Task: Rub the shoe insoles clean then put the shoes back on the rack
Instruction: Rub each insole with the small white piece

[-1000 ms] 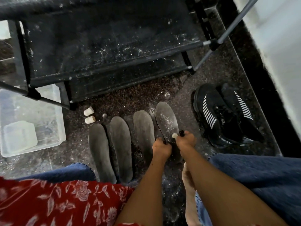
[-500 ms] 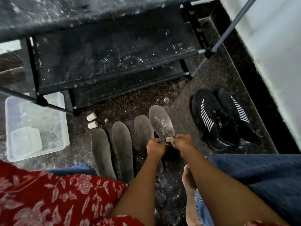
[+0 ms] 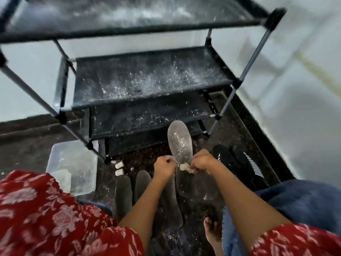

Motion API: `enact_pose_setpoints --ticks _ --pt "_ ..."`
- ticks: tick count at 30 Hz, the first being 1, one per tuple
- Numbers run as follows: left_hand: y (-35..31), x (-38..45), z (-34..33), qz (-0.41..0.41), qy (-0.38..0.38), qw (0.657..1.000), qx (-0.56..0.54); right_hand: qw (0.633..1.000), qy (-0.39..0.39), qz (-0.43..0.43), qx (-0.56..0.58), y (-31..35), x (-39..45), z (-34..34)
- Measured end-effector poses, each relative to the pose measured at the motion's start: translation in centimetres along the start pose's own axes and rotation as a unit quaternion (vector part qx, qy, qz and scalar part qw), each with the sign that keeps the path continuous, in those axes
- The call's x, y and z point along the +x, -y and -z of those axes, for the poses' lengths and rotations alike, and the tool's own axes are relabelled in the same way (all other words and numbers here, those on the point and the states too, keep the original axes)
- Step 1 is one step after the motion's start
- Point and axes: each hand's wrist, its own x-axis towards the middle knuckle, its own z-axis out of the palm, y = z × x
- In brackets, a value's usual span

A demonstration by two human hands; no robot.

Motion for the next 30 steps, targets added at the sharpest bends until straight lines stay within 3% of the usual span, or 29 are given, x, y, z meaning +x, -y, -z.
enact_pose_setpoints --ticks 9,13,19,26,30 --pt "-7.1 -7.2 4.9 -0.128 -0.013 0.991 -0.044 0.992 0.033 0.113 0.04 6.0 -12.3 6.9" --pt "-9.7 -11.2 6.9 -0.155 0.019 0.982 -0.104 0.981 0.06 0.149 0.107 6.2 -17.5 9.1" --pt "-11.1 -14.8 8.3 -0.131 0.09 0.963 -0.219 0.963 0.113 0.17 0.178 4.8 -20.4 9.3" --pt "-11.4 -14.4 8.3 -0.066 0.132 0.919 -0.366 0.963 0.139 0.186 0.137 5.1 -19.8 8.6" --pt "-11.6 -13.6 8.0 -0.033 0.15 0.911 -0.383 0.963 0.152 0.185 0.122 5.5 -19.1 8.3"
